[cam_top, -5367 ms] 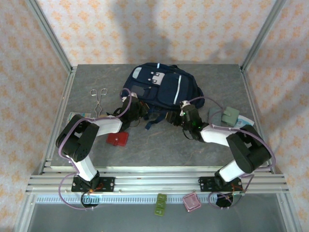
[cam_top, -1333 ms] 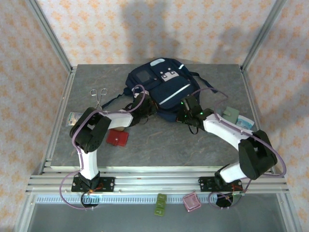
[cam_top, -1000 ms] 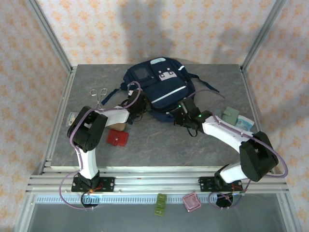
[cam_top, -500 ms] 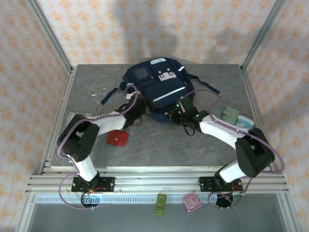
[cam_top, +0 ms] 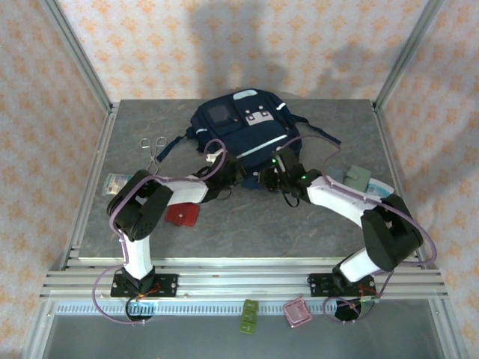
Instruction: Pack books, pencil case, and school supplies into a backpack
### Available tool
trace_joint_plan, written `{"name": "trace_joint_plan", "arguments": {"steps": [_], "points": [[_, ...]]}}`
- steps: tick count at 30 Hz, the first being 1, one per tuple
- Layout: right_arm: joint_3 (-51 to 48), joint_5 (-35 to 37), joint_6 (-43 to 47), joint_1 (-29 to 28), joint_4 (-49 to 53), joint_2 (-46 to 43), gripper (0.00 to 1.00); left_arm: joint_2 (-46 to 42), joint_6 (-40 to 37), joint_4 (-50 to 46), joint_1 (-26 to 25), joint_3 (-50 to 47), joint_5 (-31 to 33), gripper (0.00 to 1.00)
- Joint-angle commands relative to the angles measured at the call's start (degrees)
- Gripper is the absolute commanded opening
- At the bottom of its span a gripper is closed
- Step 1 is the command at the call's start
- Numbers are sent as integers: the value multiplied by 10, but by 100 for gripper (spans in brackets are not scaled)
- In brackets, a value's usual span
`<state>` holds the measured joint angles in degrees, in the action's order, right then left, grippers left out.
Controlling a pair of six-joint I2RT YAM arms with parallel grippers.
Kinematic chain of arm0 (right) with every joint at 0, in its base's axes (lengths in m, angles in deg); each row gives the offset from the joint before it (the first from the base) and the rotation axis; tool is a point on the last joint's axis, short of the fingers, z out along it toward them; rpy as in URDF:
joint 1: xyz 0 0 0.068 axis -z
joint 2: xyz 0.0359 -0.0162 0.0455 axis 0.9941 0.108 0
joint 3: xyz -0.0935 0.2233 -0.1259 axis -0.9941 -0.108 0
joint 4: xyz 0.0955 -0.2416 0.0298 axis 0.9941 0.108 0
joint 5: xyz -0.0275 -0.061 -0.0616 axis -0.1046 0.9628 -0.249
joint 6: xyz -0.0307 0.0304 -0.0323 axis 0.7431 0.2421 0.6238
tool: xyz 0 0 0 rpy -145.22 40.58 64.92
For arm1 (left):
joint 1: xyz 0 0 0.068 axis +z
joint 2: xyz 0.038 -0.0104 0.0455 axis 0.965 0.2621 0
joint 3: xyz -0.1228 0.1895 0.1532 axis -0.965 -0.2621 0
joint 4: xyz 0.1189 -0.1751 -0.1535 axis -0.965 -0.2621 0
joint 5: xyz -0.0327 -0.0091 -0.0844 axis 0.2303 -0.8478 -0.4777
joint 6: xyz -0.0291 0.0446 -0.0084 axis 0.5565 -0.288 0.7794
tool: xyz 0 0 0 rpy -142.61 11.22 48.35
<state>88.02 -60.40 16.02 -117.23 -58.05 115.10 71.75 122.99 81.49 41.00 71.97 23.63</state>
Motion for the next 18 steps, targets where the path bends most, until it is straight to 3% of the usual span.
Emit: {"name": "trace_joint_plan", "arguments": {"steps": [1,6,14,18], "points": [[28,-2,23,9,-29,20,42,15,-3,4,5,12,15,13],[44,-46,42,12,-50,62,41,2,-7,16,5,-9,13,0],[49,-56,44,33,-94,111,41,2,-19,25,5,-11,-3,0],[40,-117,44,36,-131,122,42,0,-19,30,5,-14,-8,0]]}}
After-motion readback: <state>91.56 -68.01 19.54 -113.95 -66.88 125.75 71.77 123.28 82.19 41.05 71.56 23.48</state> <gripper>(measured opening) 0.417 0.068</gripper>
